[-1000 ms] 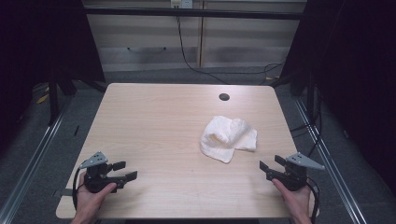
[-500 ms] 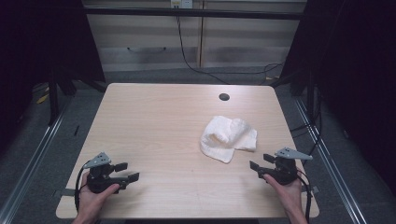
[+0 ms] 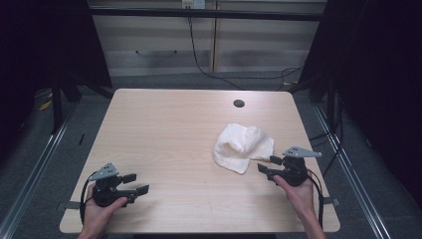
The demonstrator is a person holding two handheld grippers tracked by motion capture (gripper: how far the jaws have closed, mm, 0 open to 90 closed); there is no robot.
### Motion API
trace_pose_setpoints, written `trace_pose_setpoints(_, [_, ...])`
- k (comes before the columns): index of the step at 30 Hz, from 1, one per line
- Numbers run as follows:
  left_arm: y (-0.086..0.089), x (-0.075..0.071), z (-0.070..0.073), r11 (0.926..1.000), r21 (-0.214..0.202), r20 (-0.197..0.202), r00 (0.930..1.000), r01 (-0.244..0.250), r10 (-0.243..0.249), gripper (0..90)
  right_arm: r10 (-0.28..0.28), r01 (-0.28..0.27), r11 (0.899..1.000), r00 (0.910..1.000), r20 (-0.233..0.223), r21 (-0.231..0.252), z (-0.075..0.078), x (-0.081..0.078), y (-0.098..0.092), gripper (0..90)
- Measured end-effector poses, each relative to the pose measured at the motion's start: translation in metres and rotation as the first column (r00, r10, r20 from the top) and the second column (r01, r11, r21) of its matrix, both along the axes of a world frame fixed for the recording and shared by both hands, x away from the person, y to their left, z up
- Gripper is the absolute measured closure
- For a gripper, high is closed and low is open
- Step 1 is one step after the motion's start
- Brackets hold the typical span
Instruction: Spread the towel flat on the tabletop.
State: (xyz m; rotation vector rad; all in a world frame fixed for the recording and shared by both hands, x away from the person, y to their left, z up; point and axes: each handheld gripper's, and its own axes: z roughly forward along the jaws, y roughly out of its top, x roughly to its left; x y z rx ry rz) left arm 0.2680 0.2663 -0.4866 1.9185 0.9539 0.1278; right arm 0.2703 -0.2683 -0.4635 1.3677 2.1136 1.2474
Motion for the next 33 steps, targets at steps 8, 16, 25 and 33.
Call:
trace_pose_setpoints(8, [0.000,-0.002,0.002,1.0000,0.003,0.013,0.9999,0.009,-0.009,25.1,0.072,-0.072,0.997,0.9954,-0.064,0.001,0.002,0.023,0.005,45.6])
trace_pose_setpoints(16, [0.001,0.000,0.002,0.9999,0.010,0.017,0.9998,0.003,-0.003,25.1,0.116,-0.118,0.992,0.9914,-0.061,-0.037,0.010,0.042,0.016,45.6])
trace_pose_setpoints(25, [0.000,-0.001,0.002,0.9999,0.010,0.018,0.9998,0.011,-0.011,25.2,0.134,-0.145,0.985,0.9838,-0.120,-0.092,0.003,0.072,0.025,45.9])
trace_pose_setpoints(33, [0.001,0.001,0.001,0.9999,0.007,0.013,0.9999,0.011,-0.011,25.3,0.131,-0.141,0.988,0.9837,-0.123,-0.070,0.014,0.099,0.027,45.4])
